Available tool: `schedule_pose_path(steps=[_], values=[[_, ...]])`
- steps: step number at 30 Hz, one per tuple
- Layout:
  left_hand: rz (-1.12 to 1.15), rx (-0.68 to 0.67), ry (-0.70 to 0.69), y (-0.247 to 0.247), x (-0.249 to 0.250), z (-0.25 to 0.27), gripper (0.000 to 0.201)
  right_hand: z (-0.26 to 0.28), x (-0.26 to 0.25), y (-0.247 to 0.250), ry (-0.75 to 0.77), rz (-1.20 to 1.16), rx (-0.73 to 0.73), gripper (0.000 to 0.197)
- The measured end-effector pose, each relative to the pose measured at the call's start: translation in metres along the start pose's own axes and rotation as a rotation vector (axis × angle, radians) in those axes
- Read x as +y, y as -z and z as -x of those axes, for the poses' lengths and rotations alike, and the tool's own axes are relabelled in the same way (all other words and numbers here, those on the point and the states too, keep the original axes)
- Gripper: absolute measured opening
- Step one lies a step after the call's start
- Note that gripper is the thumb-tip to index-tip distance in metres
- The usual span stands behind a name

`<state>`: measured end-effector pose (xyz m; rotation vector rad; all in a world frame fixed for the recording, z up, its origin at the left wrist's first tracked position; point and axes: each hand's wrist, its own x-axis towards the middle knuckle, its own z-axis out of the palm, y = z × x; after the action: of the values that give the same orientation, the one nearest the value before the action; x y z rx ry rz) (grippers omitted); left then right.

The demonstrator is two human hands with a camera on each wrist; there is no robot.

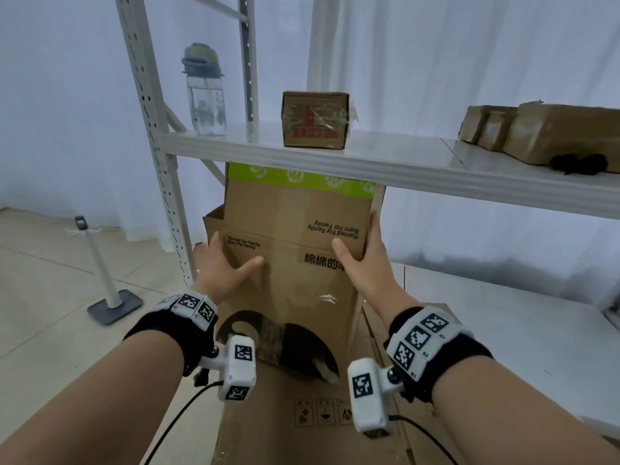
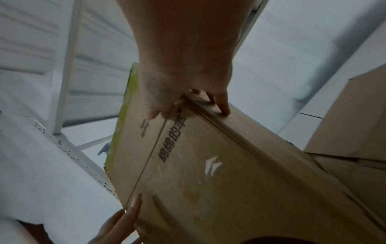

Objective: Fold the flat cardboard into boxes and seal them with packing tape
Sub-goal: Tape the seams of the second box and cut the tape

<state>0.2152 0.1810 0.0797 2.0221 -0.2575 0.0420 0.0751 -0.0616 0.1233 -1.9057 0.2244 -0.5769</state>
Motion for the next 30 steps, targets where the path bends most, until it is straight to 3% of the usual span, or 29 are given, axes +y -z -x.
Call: schedule_pose_path(steps=[3, 9, 12, 14, 16, 20, 22, 30], values=[[0.099, 0.024, -0.101, 0.008, 0.037, -0.002, 0.117, -0.014, -0.006, 0.004, 0.001, -0.062, -0.029, 0.107], [0.240, 0.019, 0.015, 0.019, 0.056, -0.016, 0.102, -0.013, -0.006, 0.012, -0.049, -0.142, -0.115, 0.117], [0.368, 0.033, 0.089, 0.016, 0.056, 0.000, 0.082, -0.007, -0.002, 0.009, -0.042, -0.093, -0.125, 0.120], [0.334, 0.059, 0.059, 0.018, 0.052, 0.009, 0.093, 0.000, -0.005, 0.005, -0.049, -0.053, -0.139, 0.123], [0.306, 0.108, 0.016, 0.026, 0.051, 0.016, 0.103, 0.006, -0.012, 0.000, -0.036, -0.050, -0.160, 0.112], [0.273, 0.187, -0.092, 0.044, 0.065, 0.035, 0.066, 0.012, -0.027, -0.003, -0.001, -0.125, -0.209, 0.075], [0.290, 0.169, -0.145, 0.049, 0.065, 0.041, 0.061, 0.013, -0.030, 0.001, 0.005, -0.138, -0.207, 0.060], [0.100, 0.019, -0.188, 0.009, 0.037, 0.053, 0.051, 0.002, -0.002, 0.040, 0.072, 0.099, -0.024, 0.054]])
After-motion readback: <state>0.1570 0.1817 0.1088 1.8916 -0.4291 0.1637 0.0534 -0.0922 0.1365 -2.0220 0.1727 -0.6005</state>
